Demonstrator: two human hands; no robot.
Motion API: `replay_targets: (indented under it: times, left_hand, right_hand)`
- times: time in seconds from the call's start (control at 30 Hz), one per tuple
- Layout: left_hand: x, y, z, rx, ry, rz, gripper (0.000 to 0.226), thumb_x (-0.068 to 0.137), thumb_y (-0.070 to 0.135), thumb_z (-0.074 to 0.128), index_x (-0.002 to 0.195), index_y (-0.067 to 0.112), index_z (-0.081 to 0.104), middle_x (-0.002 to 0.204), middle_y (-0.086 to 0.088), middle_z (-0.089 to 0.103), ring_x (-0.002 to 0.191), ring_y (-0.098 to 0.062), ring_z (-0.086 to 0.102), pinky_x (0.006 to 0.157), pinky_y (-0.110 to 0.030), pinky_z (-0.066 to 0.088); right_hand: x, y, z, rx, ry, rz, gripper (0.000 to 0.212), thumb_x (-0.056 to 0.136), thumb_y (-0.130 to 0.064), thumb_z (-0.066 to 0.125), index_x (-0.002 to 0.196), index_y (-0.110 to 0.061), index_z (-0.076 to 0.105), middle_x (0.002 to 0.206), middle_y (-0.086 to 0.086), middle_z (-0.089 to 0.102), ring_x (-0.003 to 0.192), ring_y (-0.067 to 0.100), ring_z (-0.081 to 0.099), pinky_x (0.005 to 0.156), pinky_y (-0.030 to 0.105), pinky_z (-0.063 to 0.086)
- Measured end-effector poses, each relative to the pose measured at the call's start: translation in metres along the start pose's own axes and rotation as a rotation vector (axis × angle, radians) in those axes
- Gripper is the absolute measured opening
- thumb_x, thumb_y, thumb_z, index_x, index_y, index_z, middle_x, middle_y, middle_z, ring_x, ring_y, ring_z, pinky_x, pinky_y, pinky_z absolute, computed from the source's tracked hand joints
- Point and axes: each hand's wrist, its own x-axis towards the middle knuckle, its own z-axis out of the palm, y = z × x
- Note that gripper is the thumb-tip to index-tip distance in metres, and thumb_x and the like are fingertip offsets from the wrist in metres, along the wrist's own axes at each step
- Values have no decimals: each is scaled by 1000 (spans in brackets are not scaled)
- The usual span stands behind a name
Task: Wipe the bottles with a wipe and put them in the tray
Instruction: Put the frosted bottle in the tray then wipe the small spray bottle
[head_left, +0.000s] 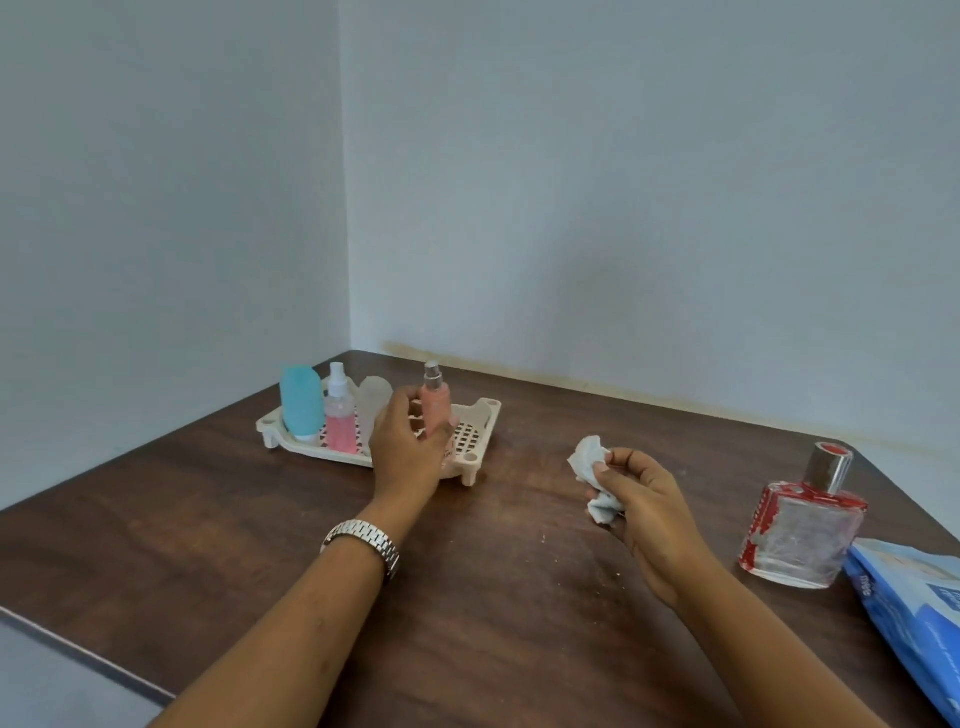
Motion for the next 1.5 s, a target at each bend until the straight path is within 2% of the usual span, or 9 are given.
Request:
replay_targets:
  times: [0.13, 0.23, 0.3, 0.4, 0.63, 0.83, 1.1, 1.33, 1.5]
  left_hand:
    - [10, -10, -13, 33, 41, -27, 37, 83, 15, 72, 116, 15, 56, 119, -4, 60, 105, -15, 52, 87, -28, 46]
    - [11, -17, -14, 85, 36, 16, 34, 85, 17, 71, 116, 14, 57, 110, -1, 61, 98, -14, 55, 74, -16, 44]
    - [9, -18, -14, 60, 67, 30, 40, 87, 22, 69, 123, 17, 51, 103, 4, 56, 91, -13, 58, 66, -11, 42]
    - [8, -17, -13, 58, 135, 50, 52, 89, 28, 67, 129, 17, 36, 97, 6, 49, 80, -12, 57, 64, -17, 45]
    - [9, -22, -13, 130, 127, 17, 52, 90, 28, 66, 127, 16, 32, 100, 1, 53, 77, -15, 60, 63, -22, 49]
    - [9, -27, -14, 219, 101, 28, 44, 84, 27, 72, 117, 18, 44, 112, -8, 65, 97, -23, 64, 79, -38, 57]
    - [9, -26, -12, 221, 75, 7, 51, 87, 29, 69, 123, 14, 35, 116, -11, 63, 96, -22, 62, 70, -24, 45]
    - [10, -28, -13, 217, 58, 14, 54, 86, 32, 69, 123, 15, 34, 114, -10, 62, 88, -14, 55, 71, -26, 45]
    - [10, -29, -12, 269, 32, 29, 59, 82, 26, 73, 124, 15, 33, 115, -10, 62, 93, -18, 59, 72, -25, 45]
  right_hand:
    - [4, -2, 24, -26, -24, -12, 7, 94, -10, 53, 98, -8, 58, 73, 4, 52, 58, 13, 48, 64, 33, 51]
    - [5, 1, 38, -37, -26, -12, 8, 93, -11, 55, 98, -12, 59, 77, 2, 54, 64, 13, 50, 66, 35, 51]
    - [5, 5, 44, -24, -34, 8, 8, 92, -11, 55, 99, -13, 60, 80, 3, 56, 65, 13, 51, 65, 34, 50]
    - [4, 13, 47, -43, -44, 28, 9, 92, -13, 55, 99, -14, 61, 87, 5, 59, 68, 15, 53, 60, 31, 48]
    - [4, 20, 41, -107, -52, 6, 9, 93, -14, 54, 96, -15, 62, 89, 3, 63, 70, 12, 57, 61, 28, 46]
    - [4, 21, 36, -151, -15, -3, 11, 93, -14, 54, 99, -18, 62, 97, 5, 63, 77, 17, 58, 65, 30, 49]
    - [3, 23, 31, -141, -17, -30, 18, 93, -14, 55, 105, -26, 61, 101, 2, 64, 77, 18, 60, 67, 35, 52]
    - [4, 23, 29, -177, -1, -55, 14, 93, -15, 55, 99, -26, 61, 99, 1, 63, 84, 22, 61, 75, 41, 54]
    - [4, 22, 28, -183, 5, -86, 13, 93, -15, 54, 98, -25, 61, 95, 0, 63, 83, 20, 61, 70, 34, 52]
